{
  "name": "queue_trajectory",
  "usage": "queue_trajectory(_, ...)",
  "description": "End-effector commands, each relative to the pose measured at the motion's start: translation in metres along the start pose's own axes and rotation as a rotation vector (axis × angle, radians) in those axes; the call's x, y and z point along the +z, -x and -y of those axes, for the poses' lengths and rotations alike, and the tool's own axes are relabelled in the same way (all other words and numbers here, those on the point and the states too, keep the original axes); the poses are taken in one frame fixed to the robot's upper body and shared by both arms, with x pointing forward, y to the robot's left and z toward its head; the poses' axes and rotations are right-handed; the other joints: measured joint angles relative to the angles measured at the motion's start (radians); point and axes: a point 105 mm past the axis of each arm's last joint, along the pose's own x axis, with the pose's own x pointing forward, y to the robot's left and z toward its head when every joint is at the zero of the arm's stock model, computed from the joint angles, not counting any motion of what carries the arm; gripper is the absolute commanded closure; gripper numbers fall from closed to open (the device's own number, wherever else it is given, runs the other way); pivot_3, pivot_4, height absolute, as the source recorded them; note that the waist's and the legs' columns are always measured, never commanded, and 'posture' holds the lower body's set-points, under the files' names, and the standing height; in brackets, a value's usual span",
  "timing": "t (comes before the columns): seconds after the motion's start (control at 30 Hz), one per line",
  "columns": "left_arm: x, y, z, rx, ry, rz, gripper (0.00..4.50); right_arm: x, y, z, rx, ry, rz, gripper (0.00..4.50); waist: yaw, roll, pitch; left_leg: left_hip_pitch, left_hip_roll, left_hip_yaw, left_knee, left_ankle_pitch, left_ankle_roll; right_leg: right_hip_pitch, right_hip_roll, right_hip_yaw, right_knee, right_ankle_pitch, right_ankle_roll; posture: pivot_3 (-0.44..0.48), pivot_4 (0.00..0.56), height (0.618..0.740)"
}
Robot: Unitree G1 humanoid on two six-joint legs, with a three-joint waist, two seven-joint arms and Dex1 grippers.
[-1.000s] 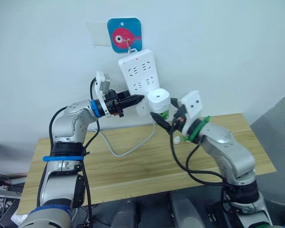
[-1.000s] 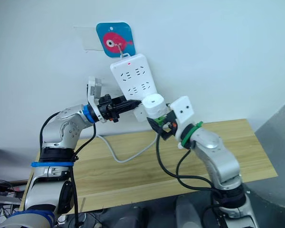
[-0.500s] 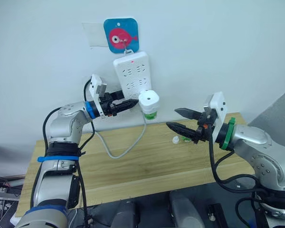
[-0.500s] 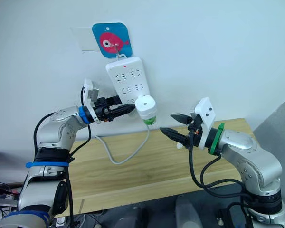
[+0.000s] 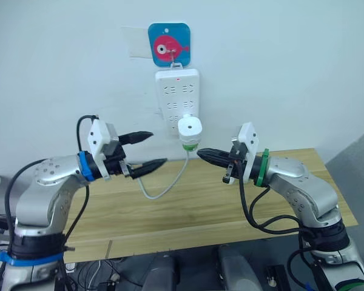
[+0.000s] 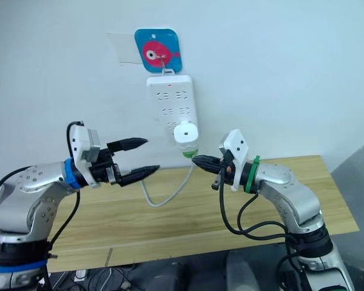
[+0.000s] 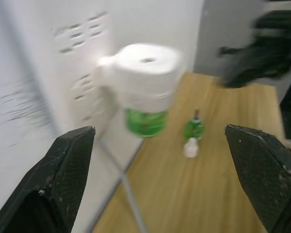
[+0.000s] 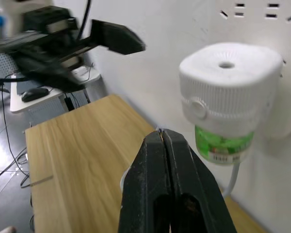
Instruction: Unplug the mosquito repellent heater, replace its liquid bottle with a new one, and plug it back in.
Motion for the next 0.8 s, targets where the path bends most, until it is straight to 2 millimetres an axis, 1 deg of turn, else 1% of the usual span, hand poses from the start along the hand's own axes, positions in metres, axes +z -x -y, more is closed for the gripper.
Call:
queue_trajectory(0.03,0.007,-0.002,0.011,0.009,-0.024,0.014,0.0,0.012,-0.003,-0.001,0.0,0.041,0.041,4.46,0.005,0.0,0.0,0.0,0.0,0.0,0.0,0.0,0.0,0.0,0.0,0.0,0.0,0.0,0.0,-0.062,0.168,0.74)
queue_trajectory(0.13,0.003,0.0,0.013,0.011,-0.024,-0.004,0.0,0.014,-0.007,0.001,-0.014,0.039,0.052,4.46,0.01,0.0,0.0,0.0,0.0,0.0,0.0,0.0,0.0,0.0,0.0,0.0,0.0,0.001,-0.001,-0.057,0.169,0.74)
queue_trajectory(0.37,0.005,-0.003,0.01,0.004,-0.021,0.001,0.0,0.014,-0.014,0.009,-0.071,0.04,0.055,4.46,0.018,0.0,0.0,0.0,0.0,0.0,0.0,0.0,0.0,0.0,0.001,0.0,0.0,0.001,-0.001,-0.067,0.173,0.74)
queue_trajectory(0.8,0.007,-0.005,0.008,-0.011,-0.017,0.006,0.0,0.014,-0.018,0.016,-0.133,0.045,0.051,4.46,0.018,0.0,0.0,0.0,0.0,0.0,0.0,0.0,0.0,0.0,0.001,0.0,0.0,0.001,-0.002,-0.08,0.176,0.74)
